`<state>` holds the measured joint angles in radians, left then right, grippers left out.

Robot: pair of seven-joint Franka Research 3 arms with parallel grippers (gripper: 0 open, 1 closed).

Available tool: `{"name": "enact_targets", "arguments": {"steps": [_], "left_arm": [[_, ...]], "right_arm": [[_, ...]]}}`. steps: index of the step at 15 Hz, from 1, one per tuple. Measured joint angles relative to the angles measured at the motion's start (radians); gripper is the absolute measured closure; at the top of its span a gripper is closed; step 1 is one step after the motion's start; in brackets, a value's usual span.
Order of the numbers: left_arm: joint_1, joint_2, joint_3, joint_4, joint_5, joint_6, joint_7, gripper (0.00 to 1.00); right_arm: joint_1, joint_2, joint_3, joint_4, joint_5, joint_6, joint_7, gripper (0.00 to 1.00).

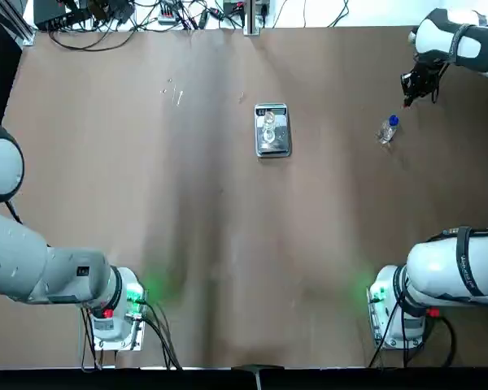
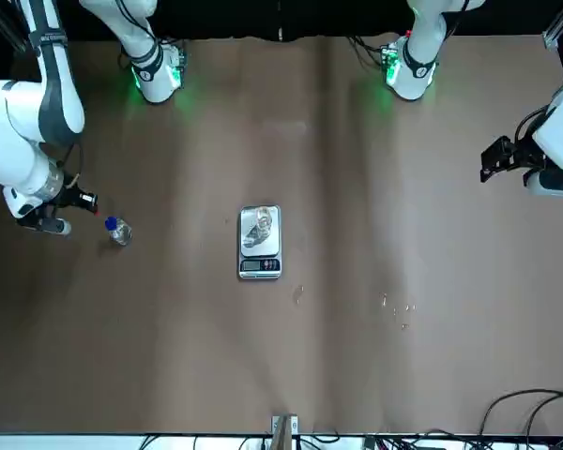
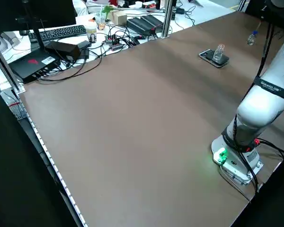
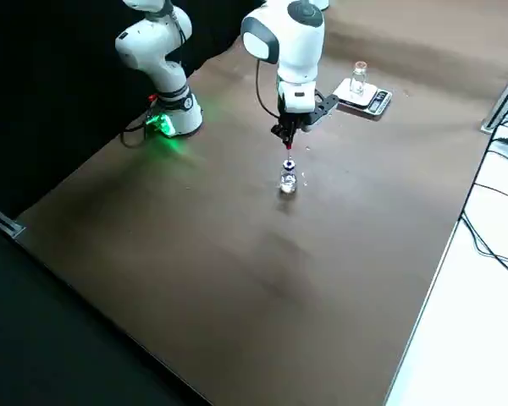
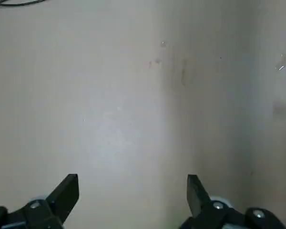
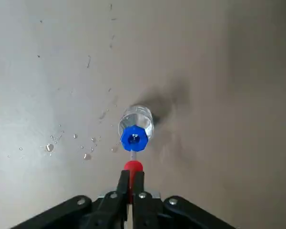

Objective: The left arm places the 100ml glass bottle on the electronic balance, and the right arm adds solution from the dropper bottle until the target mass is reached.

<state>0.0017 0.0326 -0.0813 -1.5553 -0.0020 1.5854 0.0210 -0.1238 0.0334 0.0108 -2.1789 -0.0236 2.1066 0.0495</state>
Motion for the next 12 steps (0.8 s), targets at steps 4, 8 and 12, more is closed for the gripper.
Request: {"name": "enact_targets", "arguments": {"steps": [4,8,12], "left_arm": [[0.0,0.0,0.0,0.0,0.0,0.0,0.0,0.0],[0.0,0.0,0.0,0.0,0.0,0.0,0.0,0.0],[0.0,0.0,0.0,0.0,0.0,0.0,0.0,0.0]], "right_arm": [[0.0,0.001,0.0,0.0,0.0,0.007,0.001,0.94],[0.001,0.001,0.0,0.0,0.0,0.01,0.002,0.95],[0.001,0.004,0.0,0.0,0.0,0.013,0.004,0.95]]}}
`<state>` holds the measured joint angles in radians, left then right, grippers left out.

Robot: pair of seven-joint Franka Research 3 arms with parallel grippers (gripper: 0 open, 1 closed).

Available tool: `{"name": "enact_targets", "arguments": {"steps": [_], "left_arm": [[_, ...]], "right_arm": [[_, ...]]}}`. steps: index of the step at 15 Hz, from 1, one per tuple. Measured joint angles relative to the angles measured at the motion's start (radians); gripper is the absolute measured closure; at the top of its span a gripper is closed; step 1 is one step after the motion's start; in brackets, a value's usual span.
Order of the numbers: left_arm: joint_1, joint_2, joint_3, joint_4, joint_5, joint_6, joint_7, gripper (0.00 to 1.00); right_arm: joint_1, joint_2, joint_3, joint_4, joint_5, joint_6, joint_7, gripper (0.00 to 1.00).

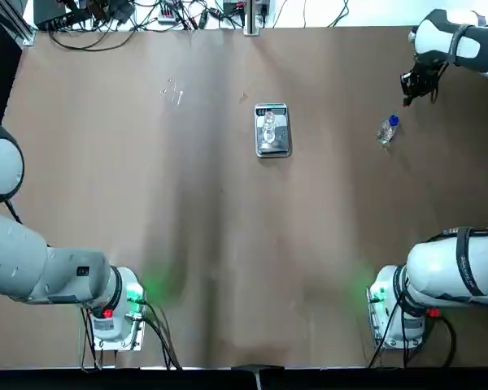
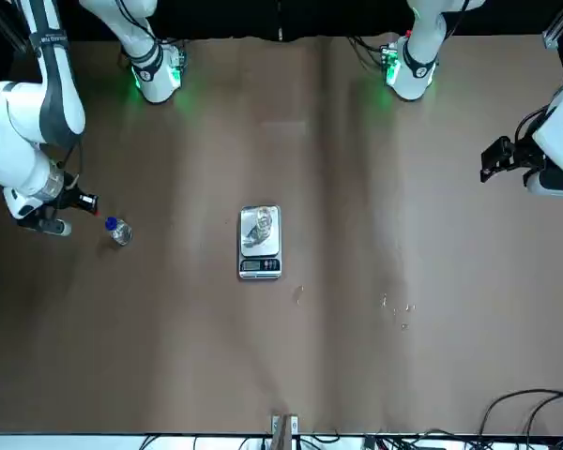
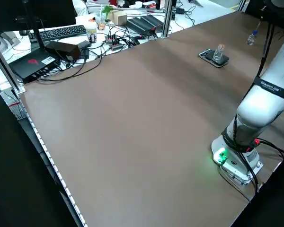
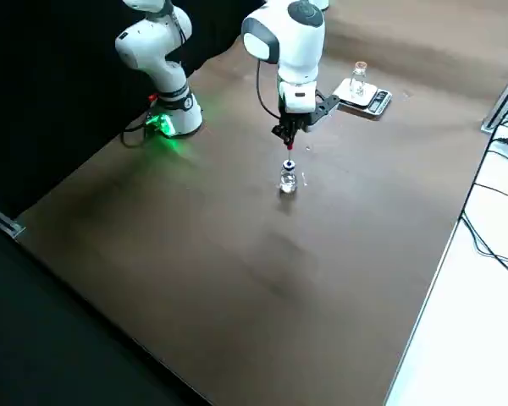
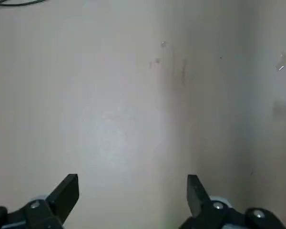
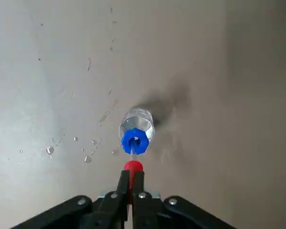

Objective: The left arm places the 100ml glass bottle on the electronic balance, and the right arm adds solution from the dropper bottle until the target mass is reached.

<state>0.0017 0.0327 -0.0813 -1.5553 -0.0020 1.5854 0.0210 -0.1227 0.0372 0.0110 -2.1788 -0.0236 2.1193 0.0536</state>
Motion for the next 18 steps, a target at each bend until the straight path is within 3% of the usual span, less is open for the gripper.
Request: {"name": "enact_targets", "arguments": {"steps": [18], "left_arm": [[0.0,0.005,0.0,0.0,0.0,0.0,0.0,0.0]], "right_arm": [[0.0,0.005,-0.001,0.009,-0.003,-0.015,0.001,0.95]]}}
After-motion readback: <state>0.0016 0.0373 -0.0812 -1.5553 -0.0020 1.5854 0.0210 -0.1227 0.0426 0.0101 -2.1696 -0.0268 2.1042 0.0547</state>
